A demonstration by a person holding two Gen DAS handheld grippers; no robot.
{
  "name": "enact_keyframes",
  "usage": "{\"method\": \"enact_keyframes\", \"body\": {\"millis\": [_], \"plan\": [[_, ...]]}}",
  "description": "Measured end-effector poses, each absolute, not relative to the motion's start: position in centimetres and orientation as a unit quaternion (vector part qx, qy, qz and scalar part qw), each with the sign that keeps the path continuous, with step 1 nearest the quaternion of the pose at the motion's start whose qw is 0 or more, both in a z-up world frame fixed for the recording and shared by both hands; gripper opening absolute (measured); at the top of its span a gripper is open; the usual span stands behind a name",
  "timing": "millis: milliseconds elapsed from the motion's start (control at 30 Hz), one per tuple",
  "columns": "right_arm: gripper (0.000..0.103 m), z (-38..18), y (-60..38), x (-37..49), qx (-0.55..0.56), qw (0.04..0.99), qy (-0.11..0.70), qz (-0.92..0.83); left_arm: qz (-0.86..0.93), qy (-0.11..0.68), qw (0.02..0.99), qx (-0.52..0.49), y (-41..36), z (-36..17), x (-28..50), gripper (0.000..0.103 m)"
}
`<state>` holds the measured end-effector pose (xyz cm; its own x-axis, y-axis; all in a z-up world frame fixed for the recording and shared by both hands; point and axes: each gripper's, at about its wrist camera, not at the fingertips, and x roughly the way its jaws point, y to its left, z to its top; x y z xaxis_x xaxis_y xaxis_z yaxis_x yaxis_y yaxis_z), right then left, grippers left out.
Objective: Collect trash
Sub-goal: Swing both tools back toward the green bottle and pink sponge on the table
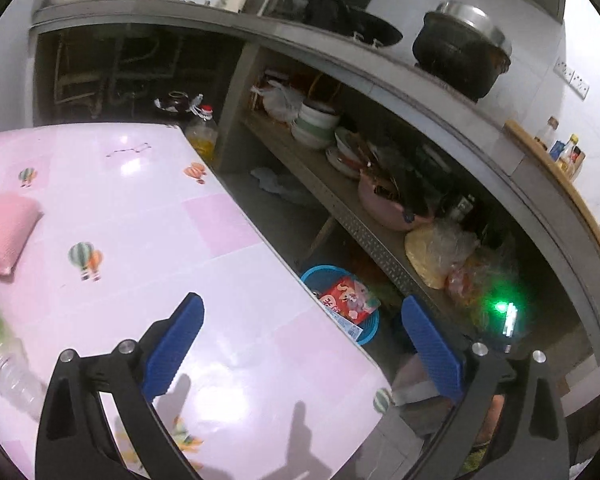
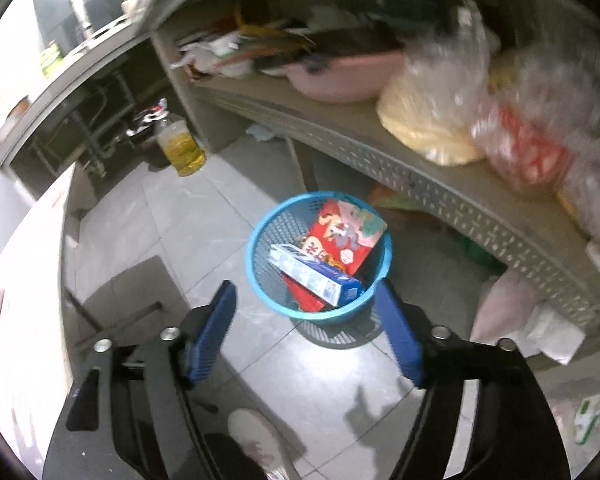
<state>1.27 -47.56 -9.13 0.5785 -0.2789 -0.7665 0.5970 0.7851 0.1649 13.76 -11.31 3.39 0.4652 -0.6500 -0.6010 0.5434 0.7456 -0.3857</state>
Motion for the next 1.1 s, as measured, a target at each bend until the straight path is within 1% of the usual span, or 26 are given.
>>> {"method": "enact_keyframes", "body": {"millis": [67,133,167,367,500,767,967,1100], "plan": [[0.083,-7.9,-45.8,1.2,0.186,0.871,0.38,-0.248,-0.345,0.369,0.86,-0.067,-9.7,3.6,13.1,0.097],[0.094,-6.5,-44.0,1.2,0.163,0.881,0.376,-0.235,-0.337,0.359,0.868,-0.064,-8.8,3.8,12.7,0.097],[0.095,-5.6,-42.9,1.2,0.15,0.888,0.371,-0.227,-0.336,0.353,0.871,-0.063,-8.2,3.9,12.4,0.097],[0.095,-1.8,-38.5,1.5,0.126,0.91,0.341,-0.201,-0.29,0.334,0.894,-0.066,-3.9,4.5,11.9,0.097],[0.095,-1.1,-36.2,2.3,0.103,0.91,0.346,-0.204,-0.254,0.326,0.907,-0.078,-0.3,4.6,11.5,0.097],[0.095,-0.7,-31.5,3.3,-0.004,0.92,0.329,-0.214,-0.154,0.341,0.923,-0.091,6.5,3.8,11.1,0.097],[0.095,-0.9,-31.2,3.9,-0.002,0.928,0.327,-0.18,-0.112,0.357,0.918,-0.131,9.8,2.7,11.2,0.097],[0.095,-0.9,-30.8,3.8,0.008,0.934,0.324,-0.148,-0.098,0.364,0.916,-0.141,10.5,2.0,11.5,0.097]]}}
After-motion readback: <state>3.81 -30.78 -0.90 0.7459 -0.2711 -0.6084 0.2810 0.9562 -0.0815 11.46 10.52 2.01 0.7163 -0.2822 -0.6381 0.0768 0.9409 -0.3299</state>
